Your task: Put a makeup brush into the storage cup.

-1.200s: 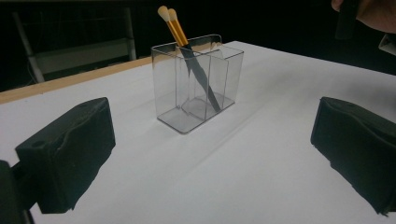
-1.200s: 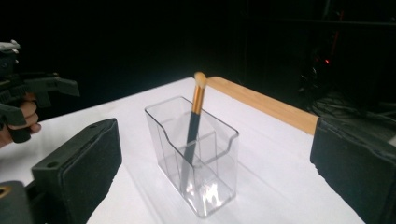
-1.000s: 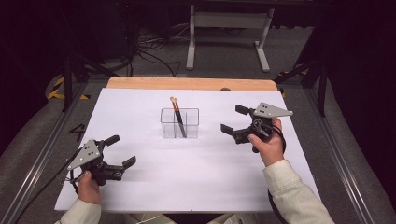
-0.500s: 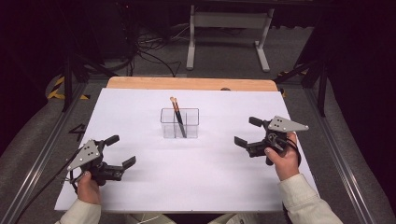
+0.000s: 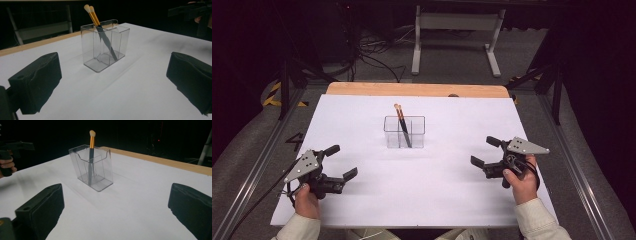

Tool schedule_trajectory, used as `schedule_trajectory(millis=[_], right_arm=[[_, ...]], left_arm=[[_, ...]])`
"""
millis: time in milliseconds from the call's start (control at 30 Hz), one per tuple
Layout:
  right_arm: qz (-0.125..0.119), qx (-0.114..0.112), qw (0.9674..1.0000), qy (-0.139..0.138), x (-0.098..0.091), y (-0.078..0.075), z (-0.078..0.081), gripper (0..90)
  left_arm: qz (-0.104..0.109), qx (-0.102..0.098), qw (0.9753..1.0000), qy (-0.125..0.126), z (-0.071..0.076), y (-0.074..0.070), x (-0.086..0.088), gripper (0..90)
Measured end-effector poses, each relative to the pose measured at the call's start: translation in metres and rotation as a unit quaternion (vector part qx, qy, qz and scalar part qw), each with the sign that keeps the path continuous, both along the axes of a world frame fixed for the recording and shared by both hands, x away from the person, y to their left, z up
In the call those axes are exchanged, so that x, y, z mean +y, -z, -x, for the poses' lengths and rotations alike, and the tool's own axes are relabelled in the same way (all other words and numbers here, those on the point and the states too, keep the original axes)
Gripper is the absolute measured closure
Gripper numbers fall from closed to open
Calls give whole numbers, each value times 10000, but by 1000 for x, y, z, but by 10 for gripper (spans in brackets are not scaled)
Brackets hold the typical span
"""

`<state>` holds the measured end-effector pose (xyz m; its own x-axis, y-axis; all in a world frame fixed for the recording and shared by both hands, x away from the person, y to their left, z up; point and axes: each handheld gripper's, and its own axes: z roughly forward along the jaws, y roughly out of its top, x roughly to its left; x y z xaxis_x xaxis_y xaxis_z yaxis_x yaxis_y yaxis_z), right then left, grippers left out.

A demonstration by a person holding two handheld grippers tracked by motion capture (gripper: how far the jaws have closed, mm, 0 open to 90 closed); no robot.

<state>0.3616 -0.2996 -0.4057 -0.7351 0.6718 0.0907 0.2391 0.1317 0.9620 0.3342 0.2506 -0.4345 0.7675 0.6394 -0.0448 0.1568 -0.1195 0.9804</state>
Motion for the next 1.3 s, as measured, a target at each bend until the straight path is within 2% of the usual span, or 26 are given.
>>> schedule_trajectory(millis=[200, 300, 500, 800, 1000, 1133, 1300], right_arm=[[73, 41, 10000, -2, 0, 10, 2, 11], [91, 49, 9999, 11, 0, 14, 3, 12], [174, 95, 9998, 1, 1, 28, 5, 12], [232, 136, 9996, -27, 4, 42, 6, 12], [256, 229, 9994, 16, 4, 47, 6, 11], [249, 279, 9993, 59, 4, 49, 5, 13], [145, 271, 9995, 79, 3, 49, 6, 12]], left_arm=[[17, -11, 10000, -1, 0, 0, 1, 6], [126, -10, 9999, 31, 0, 0, 1, 5], [191, -7, 9998, 46, 0, 0, 2, 4], [235, -7, 9997, 35, -1, 3, 2, 4], [163, 7, 9999, 25, -3, 6, 0, 4], [196, 115, 9997, -1, -5, 11, 0, 5], [181, 102, 9998, -7, -6, 11, 1, 5]])
